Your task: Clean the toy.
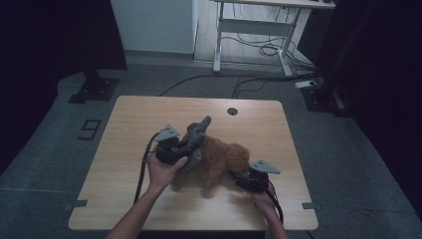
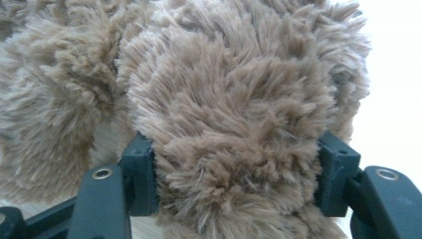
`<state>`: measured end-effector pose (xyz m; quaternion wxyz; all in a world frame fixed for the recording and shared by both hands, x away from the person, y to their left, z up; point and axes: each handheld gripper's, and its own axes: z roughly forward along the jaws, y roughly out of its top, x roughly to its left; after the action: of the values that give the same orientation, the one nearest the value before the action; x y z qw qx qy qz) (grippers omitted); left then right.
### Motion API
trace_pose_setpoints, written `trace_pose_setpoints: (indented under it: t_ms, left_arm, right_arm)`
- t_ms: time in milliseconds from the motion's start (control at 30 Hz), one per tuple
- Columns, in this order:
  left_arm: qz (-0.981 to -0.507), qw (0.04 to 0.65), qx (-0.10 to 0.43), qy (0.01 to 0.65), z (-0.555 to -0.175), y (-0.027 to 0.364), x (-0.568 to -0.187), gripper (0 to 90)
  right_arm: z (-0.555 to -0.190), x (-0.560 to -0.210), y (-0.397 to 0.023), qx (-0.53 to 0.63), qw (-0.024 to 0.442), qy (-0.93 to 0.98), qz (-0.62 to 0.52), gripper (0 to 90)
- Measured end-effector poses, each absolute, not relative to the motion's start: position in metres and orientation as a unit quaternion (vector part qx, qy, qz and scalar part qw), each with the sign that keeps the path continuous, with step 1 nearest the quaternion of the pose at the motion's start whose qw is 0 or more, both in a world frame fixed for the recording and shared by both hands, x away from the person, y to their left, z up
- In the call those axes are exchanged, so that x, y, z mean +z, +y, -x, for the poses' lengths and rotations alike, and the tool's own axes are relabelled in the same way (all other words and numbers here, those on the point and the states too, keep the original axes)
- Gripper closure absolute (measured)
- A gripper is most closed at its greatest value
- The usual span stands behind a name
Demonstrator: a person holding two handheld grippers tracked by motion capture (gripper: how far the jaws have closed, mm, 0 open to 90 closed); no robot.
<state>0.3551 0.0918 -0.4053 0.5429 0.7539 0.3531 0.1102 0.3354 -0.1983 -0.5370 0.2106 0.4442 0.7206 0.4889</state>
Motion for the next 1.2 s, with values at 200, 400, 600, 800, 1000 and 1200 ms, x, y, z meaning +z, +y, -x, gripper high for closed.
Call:
trace_pose_setpoints:
  t_ms: [200, 400, 600, 800, 1000, 1200]
  left_arm:
    - [-0.79, 0.518, 0.077, 0.319, -0.363, 0.021, -0.422, 78.2]
    - [-0.834, 0.449, 0.077, 0.31, -0.369, -0.025, -0.463, 77.8]
    - [-0.823, 0.45, 0.094, 0.334, -0.369, 0.001, -0.458, 78.5]
    - [-0.811, 0.453, 0.111, 0.352, -0.369, 0.042, -0.452, 78.7]
    - [-0.793, 0.465, 0.135, 0.37, -0.364, 0.076, -0.445, 78.5]
    - [-0.772, 0.465, 0.153, 0.407, -0.369, 0.114, -0.451, 78.4]
  right_arm:
    - [-0.326, -0.535, -0.192, 0.488, 0.23, 0.721, -0.435, 36.3]
    - [-0.321, -0.535, -0.185, 0.488, 0.243, 0.725, -0.421, 36.2]
    - [-0.324, -0.535, -0.189, 0.486, 0.231, 0.73, -0.422, 35.8]
    - [-0.327, -0.536, -0.191, 0.493, 0.224, 0.729, -0.419, 35.2]
    - [-0.327, -0.537, -0.193, 0.497, 0.215, 0.727, -0.423, 34.8]
    - [-0.327, -0.538, -0.193, 0.505, 0.212, 0.723, -0.421, 34.8]
